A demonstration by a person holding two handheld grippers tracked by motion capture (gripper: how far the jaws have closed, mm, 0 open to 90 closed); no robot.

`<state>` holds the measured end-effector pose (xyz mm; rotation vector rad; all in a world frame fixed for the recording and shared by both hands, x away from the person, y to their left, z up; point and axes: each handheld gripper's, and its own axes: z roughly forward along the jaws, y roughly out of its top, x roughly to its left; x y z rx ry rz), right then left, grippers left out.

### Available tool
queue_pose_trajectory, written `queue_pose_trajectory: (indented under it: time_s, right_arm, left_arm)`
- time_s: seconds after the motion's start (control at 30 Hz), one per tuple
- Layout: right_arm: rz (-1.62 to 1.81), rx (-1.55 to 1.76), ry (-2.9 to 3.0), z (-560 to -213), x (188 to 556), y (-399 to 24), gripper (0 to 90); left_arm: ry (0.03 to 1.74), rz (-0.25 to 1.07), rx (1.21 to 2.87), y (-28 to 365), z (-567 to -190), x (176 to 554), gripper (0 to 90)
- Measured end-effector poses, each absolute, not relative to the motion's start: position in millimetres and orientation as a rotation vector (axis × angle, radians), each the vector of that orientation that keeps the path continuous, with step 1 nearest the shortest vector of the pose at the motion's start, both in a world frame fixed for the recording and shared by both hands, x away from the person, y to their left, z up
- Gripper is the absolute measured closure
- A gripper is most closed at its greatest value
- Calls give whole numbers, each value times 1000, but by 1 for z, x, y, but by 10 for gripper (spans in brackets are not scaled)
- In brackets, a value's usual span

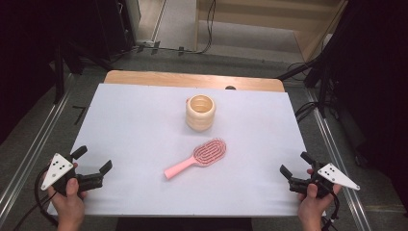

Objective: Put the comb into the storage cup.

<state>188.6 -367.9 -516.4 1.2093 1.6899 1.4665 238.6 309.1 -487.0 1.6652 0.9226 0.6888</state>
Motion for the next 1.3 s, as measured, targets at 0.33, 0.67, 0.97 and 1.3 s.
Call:
queue_pose_trajectory:
  time_s: [0.33,0.67,0.97,1.3]
  right_arm:
    - [1458,1196,1704,-516,188,-366,0]
    - [1449,1182,1723,-516,188,-364,0]
    - [1450,1182,1728,-516,188,-364,0]
    - [1453,1178,1736,-516,189,-364,0]
  left_arm:
    - [896,670,1726,285,-463,240,0]
    - [871,639,1776,264,-447,251,0]
    - [835,601,1849,241,-435,267,0]
    - [808,578,1909,215,-427,280,0]
